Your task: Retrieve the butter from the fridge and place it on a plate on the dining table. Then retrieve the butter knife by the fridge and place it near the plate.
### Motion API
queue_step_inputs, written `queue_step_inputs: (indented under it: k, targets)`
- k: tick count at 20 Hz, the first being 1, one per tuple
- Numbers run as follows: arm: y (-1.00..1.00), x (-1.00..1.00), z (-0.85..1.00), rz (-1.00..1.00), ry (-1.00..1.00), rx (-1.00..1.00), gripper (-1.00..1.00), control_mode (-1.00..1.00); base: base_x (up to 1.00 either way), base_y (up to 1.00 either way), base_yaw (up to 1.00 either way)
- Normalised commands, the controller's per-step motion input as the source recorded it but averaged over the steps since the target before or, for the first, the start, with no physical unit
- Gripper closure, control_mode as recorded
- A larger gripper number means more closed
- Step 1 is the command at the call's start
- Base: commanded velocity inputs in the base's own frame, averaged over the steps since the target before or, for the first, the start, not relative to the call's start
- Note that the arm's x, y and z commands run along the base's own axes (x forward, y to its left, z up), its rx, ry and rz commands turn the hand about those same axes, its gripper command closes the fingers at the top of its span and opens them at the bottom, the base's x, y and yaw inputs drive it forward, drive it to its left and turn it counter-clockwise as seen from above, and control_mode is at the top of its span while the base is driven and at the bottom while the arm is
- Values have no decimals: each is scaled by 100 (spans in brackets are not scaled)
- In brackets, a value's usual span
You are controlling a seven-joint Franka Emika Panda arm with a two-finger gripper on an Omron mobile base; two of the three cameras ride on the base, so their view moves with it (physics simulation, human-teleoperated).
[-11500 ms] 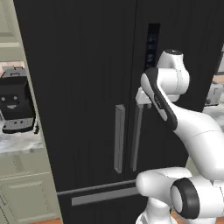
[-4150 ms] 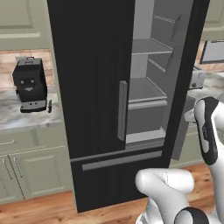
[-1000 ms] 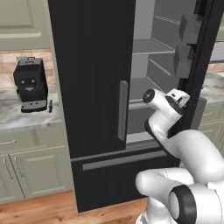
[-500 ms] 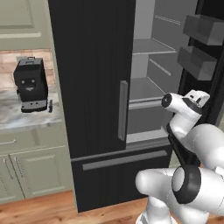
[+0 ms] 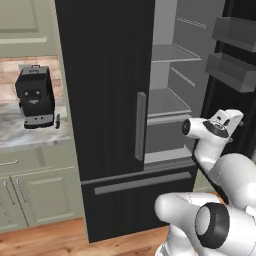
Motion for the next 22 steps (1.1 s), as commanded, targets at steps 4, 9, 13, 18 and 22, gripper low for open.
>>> queue_step_inputs:
  k: [4, 9, 13, 18, 22]
  targets:
    - [90, -13, 32, -2, 1, 12, -100, -100, 0, 0, 0]
    - [66, 0, 1, 0, 2, 52, -100, -100, 0, 0, 0]
    - [81, 0, 0, 0, 0, 64, -100, -100, 0, 0, 0]
    - [89, 16, -6, -3, -5, 68, -100, -100, 0, 0, 0]
    - [89, 21, -13, -6, -14, 46, -100, -100, 0, 0, 0]
